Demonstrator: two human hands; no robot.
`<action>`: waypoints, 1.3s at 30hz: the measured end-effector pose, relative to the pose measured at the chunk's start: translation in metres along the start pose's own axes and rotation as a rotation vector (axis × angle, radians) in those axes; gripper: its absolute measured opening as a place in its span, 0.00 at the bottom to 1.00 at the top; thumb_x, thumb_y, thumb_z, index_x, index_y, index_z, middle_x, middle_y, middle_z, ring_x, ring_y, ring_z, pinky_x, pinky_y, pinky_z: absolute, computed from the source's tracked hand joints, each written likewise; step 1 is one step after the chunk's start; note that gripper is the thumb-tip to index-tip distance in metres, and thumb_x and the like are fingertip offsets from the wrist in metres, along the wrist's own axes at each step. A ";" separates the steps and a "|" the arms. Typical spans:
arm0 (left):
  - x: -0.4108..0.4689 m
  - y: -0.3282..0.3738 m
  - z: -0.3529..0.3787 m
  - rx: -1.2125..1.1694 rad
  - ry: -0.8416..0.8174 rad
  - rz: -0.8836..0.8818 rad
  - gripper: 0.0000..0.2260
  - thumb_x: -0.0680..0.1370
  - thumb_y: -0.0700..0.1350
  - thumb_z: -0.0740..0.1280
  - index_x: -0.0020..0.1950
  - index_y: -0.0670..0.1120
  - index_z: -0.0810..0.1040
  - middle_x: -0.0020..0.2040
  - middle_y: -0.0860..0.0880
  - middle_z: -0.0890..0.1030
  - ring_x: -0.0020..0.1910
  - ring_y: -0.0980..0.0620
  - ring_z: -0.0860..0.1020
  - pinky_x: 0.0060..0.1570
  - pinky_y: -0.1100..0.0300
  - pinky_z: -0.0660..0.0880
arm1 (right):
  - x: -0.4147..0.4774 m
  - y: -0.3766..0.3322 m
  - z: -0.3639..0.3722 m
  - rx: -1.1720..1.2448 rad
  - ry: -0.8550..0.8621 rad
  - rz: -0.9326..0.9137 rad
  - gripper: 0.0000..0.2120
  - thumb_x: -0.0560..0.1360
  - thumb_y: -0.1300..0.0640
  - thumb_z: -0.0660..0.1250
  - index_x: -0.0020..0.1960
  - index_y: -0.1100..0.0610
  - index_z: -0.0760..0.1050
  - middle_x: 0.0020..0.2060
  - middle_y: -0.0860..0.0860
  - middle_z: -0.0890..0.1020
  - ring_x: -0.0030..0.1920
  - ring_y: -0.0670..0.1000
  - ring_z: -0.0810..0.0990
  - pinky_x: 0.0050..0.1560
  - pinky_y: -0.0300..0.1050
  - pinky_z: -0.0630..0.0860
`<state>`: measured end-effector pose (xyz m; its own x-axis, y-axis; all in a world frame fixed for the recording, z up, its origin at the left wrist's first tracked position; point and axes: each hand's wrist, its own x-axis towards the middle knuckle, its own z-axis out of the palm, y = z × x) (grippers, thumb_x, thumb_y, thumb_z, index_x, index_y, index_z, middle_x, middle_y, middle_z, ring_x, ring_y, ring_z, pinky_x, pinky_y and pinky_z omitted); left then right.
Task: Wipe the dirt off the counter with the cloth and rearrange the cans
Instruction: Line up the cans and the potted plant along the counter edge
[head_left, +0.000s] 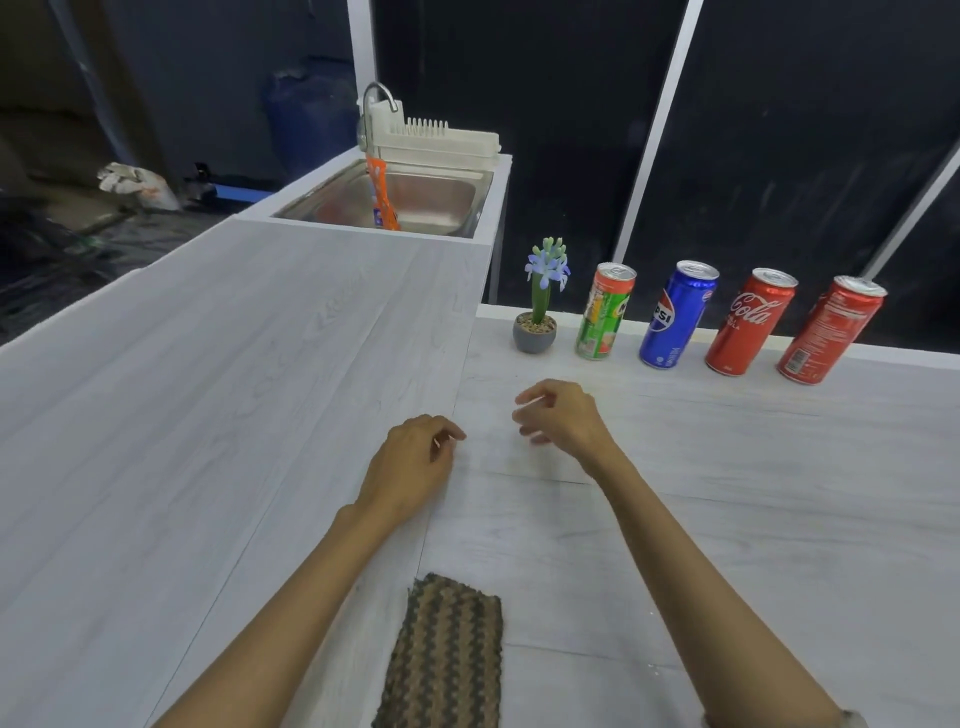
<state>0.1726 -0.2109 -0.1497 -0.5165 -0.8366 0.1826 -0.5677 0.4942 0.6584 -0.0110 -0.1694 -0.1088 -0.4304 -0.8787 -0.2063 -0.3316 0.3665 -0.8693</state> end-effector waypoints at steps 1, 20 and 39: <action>-0.014 0.004 -0.005 0.011 -0.059 -0.027 0.07 0.78 0.44 0.62 0.51 0.50 0.79 0.47 0.51 0.79 0.44 0.55 0.76 0.48 0.60 0.75 | -0.019 -0.002 0.002 -0.059 -0.134 0.031 0.09 0.72 0.61 0.70 0.51 0.60 0.77 0.46 0.57 0.83 0.37 0.48 0.81 0.37 0.39 0.80; -0.186 0.055 -0.048 -0.394 0.085 -0.385 0.10 0.69 0.50 0.73 0.45 0.51 0.74 0.45 0.51 0.81 0.44 0.55 0.77 0.40 0.70 0.72 | -0.164 0.017 0.035 0.091 -0.651 -0.225 0.08 0.69 0.58 0.72 0.44 0.52 0.75 0.48 0.53 0.82 0.48 0.50 0.80 0.43 0.38 0.76; -0.494 -0.015 -0.076 -1.082 0.990 -1.088 0.22 0.68 0.29 0.69 0.62 0.35 0.73 0.52 0.41 0.81 0.47 0.47 0.81 0.44 0.60 0.80 | -0.348 0.052 0.260 0.084 -1.211 0.105 0.11 0.74 0.66 0.66 0.56 0.62 0.75 0.46 0.54 0.81 0.42 0.48 0.80 0.46 0.45 0.77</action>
<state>0.4847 0.1775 -0.1943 0.5120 -0.6599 -0.5498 0.4711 -0.3195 0.8222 0.3394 0.0762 -0.1991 0.6248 -0.5788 -0.5241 -0.2678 0.4717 -0.8401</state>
